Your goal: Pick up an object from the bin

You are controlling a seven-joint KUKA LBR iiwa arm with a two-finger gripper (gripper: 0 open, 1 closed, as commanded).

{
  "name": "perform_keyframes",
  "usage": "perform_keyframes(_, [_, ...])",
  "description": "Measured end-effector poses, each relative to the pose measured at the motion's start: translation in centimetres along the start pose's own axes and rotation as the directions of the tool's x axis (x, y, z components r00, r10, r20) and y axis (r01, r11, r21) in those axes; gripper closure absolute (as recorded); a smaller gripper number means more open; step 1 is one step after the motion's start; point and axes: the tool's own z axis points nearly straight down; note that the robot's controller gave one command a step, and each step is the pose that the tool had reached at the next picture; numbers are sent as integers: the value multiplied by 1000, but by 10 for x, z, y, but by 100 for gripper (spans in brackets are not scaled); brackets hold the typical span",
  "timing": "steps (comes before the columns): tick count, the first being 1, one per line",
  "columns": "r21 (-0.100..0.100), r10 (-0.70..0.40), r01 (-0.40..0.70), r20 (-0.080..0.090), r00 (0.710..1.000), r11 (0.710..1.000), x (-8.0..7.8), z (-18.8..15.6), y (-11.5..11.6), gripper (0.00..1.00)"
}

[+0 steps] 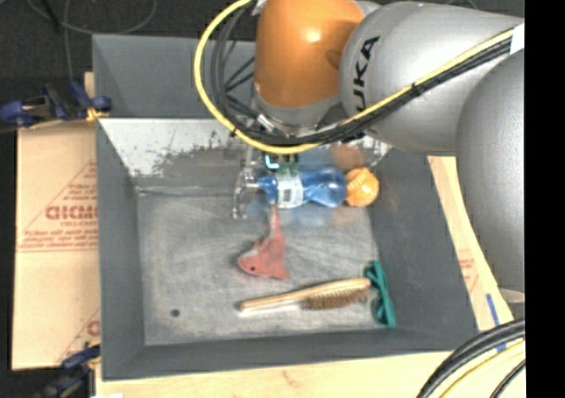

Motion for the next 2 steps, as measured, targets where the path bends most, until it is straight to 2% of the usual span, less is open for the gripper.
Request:
perform_keyframes(1, [-1,2,-2,8,1000,1000,-2,-5,0,0])
perform_keyframes(2, [1,-61,61,15,998,998,5,23,-9,0])
